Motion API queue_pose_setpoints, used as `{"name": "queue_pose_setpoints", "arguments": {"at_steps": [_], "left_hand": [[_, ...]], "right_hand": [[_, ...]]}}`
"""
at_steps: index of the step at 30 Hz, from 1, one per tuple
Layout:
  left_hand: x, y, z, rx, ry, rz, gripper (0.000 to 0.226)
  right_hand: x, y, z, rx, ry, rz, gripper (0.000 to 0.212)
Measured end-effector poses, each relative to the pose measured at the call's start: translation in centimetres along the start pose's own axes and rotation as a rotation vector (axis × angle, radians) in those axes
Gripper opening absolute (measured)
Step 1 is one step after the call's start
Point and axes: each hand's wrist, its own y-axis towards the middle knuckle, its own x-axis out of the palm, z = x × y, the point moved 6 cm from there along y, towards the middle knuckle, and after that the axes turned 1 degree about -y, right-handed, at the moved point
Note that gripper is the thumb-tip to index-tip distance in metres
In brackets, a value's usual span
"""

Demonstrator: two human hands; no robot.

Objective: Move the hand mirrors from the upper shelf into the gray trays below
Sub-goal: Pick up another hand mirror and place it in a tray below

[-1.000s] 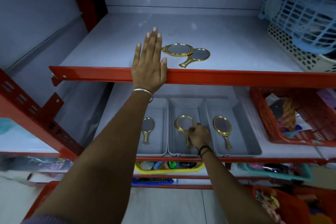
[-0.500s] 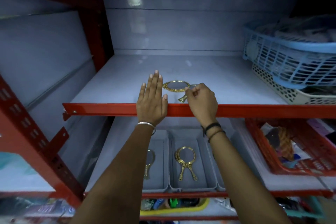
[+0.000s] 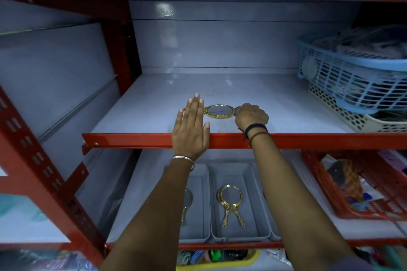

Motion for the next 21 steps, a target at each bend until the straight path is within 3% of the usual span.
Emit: {"name": "queue_pose_setpoints", "arguments": {"at_steps": [4,6,11,14,17,21], "left_hand": [[-0.1,0.0,0.0,0.002,-0.003,-0.006,0.062],[-0.1,0.0,0.0,0.006,-0.005,-0.003,0.062],[0.0,0.0,0.0,0.012,0.003,-0.006,0.063],[-0.2,0.1,0.0,0.020,0.009,-0.035,0.063],[-0.3,0.0,0.1,0.060,-0.001,-0.058,0.063],[-0.9,-0.4,-1.1,0.094,0.028,-0.059,0.062]], "right_hand": [[-0.5,0.4,0.4,0.001,0.052,0.001,0.005],[-0.5,0.6,1.0,0.007,0.110,-0.048,0.013],[-0.1,0.8,2.4,0.024,0.460,-0.297,0.019],[-0.8,-0.5,2.9,0.011,0.688,-0.330,0.018],[-1.7,-3.4,3.1,-0.070,0.940,-0.353,0.016],[-0.9,-8.1,4.1,-0.202,1.017,-0.493,0.013]]}}
